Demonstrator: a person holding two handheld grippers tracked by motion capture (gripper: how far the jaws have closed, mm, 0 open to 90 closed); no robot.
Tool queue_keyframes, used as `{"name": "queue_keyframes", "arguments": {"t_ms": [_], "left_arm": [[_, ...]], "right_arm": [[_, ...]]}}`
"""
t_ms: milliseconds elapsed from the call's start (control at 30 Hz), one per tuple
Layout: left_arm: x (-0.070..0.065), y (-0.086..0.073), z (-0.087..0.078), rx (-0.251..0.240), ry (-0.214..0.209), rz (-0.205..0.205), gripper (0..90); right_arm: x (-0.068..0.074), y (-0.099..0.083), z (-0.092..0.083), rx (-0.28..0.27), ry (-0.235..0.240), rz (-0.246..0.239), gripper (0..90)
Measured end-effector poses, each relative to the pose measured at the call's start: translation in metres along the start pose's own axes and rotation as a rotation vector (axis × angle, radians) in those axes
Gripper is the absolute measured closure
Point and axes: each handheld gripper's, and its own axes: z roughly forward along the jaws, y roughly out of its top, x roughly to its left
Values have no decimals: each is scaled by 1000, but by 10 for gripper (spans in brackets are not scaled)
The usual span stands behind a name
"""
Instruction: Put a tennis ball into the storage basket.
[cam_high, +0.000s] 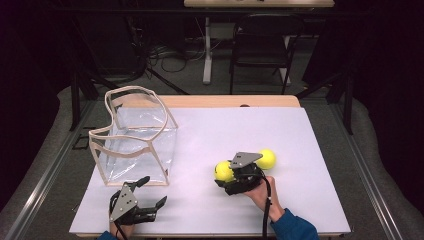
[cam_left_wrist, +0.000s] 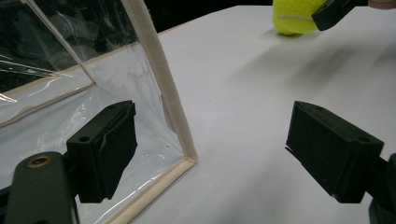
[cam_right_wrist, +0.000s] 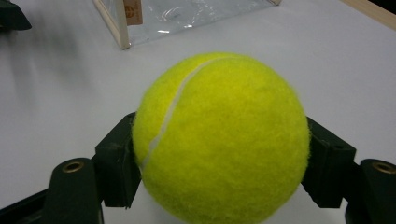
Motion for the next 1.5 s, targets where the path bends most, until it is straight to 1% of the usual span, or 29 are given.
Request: {"name": "queue_keyframes", "arguments": {"t_ms": [233,267,600,1067,1133,1333,1500], "left_arm": [[0,0,0,3,0,2,159],[0,0,0,3,0,2,159],[0,0,1,3,-1,1,159],[1,0,0,3,-4,2,159],[1,0,0,1,-5,0,159],[1,0,1,6,-9,-2,159],[1,0,1,6,-8,-1,160]], "right_arm": [[0,3,2,-26,5,6,261],[-1,5,2,-37,3,5,261],[-1,14,3,-51,4,-5,261],[-6,31,3,-51,10,-12,262],[-9,36,2,-46,20,-12,262],[-12,42,0,-35,15,-18,262],[-15,48,-1,-31,33,-19,262]]}}
